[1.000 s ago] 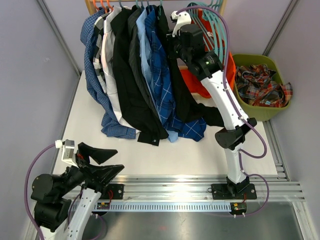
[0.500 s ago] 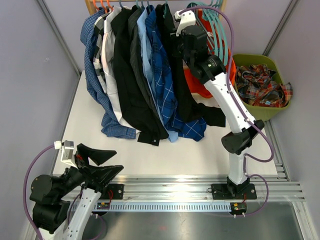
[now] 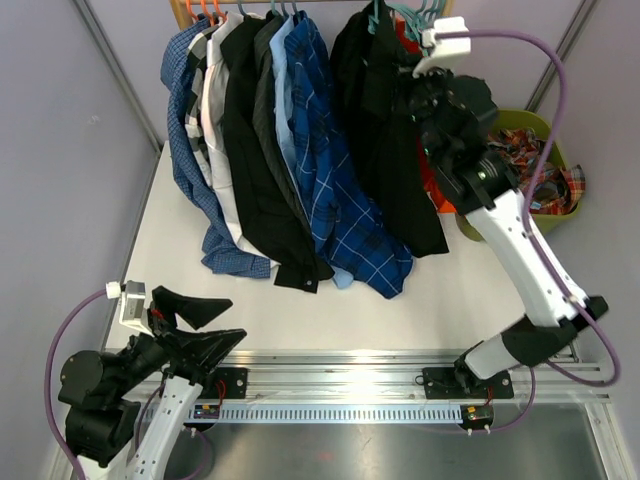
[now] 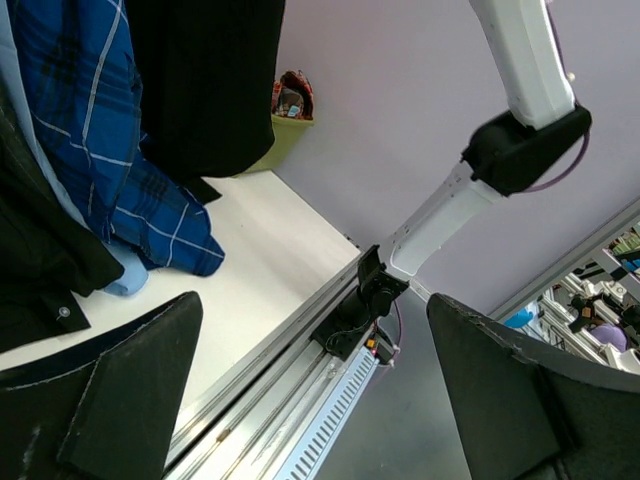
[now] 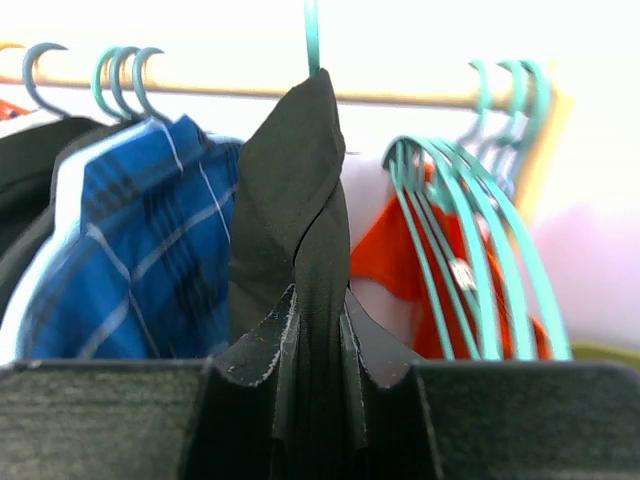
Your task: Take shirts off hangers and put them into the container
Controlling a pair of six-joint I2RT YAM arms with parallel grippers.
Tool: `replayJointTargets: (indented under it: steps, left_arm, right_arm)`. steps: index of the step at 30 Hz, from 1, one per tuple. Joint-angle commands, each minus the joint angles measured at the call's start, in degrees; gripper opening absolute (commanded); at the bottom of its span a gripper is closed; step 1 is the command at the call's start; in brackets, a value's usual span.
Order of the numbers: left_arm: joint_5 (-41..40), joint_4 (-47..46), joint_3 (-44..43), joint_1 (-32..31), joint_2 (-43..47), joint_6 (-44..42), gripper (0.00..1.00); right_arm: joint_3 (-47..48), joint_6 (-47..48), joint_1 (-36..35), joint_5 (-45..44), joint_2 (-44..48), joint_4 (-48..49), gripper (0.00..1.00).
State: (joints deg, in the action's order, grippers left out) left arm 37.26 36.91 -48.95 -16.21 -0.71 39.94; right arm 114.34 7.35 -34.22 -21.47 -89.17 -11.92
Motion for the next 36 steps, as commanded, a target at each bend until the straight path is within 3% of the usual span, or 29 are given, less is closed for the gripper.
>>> replayJointTargets:
  steps: [1, 3, 7, 15, 19, 23, 29, 33, 36]
  left_arm:
    - [0.27, -4.9, 0.43, 0.3, 8.36, 0.57, 0.99]
    - [0.54, -5.88, 1.31, 0.3, 8.09, 1.28, 0.99]
    - [-0.86, -7.55, 2.45, 0.3, 7.13, 1.45, 0.99]
    - [-2.36, -15.7, 2.54, 0.3, 1.6, 0.66, 0.99]
    - [-3.77, -23.07, 3.42, 0.39, -2.45, 3.11, 0.99]
    - [-1.84, -33.02, 4.65, 0.47, -8.77, 6.28, 0.99]
    - [1.06, -38.47, 0.35, 0.47, -17.21, 5.49, 0.99]
    - [2.82, -43.04, -0.97, 0.47, -18.97, 6.98, 0.99]
    - [4.75, -46.91, -1.15, 0.47, -20.64, 9.36, 0.99]
  right_arm:
    - [-7.62, -1.2, -0.15, 1.43, 11.27, 14.64, 0.0]
    - [-11.93, -2.16, -0.15, 1.0, 16.11, 13.25, 0.0]
    - [-14.59, -6.99, -0.15, 7.57, 22.71, -2.08, 0.0]
    - [-15.12, -16.05, -0.24, 32.5, 38.43, -30.39, 0.0]
    - [-16.43, -18.78, -0.24, 41.66, 42.4, -38.59, 0.0]
    - [-21.43, -21.41, -0.15, 54.91, 47.67, -40.72, 0.0]
    - [-27.77, -24.84, -0.15, 71.62, 53.2, -36.69, 0.0]
    - [-28.3, -29.41, -0.15, 72.81, 55.5, -29.05, 0.0]
    - [-30.4, -31.07, -0.06, 67.63, 54.63, -25.72, 0.0]
